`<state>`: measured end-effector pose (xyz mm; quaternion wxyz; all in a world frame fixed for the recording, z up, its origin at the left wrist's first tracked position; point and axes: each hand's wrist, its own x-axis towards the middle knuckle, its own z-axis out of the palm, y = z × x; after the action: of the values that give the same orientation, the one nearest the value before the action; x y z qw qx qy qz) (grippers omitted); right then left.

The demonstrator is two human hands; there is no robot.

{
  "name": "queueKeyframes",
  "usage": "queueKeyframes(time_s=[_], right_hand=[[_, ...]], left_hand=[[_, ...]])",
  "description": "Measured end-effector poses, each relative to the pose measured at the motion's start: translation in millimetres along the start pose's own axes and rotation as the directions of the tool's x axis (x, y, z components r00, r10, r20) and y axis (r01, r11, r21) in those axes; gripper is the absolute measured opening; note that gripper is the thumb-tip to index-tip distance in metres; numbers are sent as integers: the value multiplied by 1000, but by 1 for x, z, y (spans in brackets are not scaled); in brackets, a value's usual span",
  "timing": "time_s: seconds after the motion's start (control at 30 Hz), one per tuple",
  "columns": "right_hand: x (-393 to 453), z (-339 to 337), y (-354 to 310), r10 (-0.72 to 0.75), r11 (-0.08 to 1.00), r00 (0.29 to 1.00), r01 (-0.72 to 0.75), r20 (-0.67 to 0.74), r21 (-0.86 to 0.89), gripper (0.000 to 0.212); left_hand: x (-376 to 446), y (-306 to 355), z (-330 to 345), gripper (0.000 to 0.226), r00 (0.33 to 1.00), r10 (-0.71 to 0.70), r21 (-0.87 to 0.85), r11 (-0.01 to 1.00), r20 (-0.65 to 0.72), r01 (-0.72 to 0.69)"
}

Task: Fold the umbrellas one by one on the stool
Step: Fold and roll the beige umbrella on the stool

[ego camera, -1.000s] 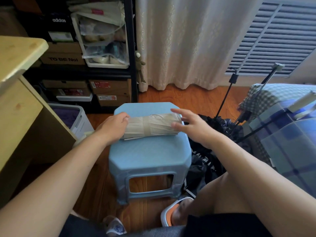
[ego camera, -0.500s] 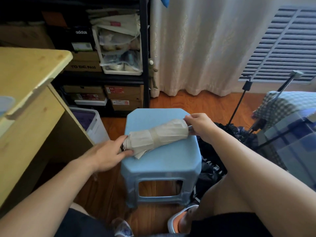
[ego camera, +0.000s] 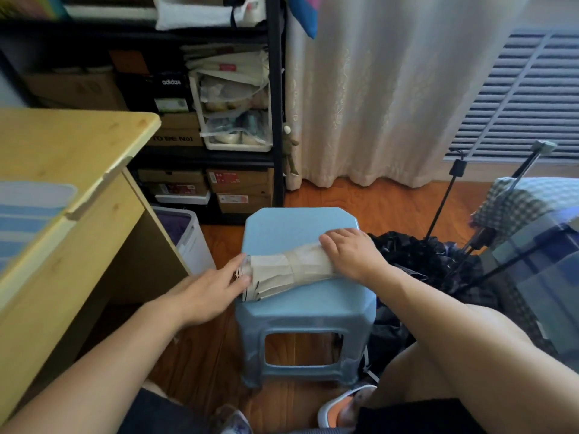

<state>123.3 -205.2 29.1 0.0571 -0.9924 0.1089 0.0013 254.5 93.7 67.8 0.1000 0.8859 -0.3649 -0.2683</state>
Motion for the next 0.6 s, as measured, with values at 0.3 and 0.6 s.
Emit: queueKeyframes(time_s=[0.3, 0.6], right_hand=[[-23, -85, -32, 538, 645, 838, -342, -88, 683, 42], [2, -259, -109, 233, 241, 961, -203, 147, 949, 46]], left_hand=[[-36, 36, 11, 32, 986, -87, -819, 570, -139, -66], [10, 196, -188, 29, 980, -113, -933, -305, -162, -189]])
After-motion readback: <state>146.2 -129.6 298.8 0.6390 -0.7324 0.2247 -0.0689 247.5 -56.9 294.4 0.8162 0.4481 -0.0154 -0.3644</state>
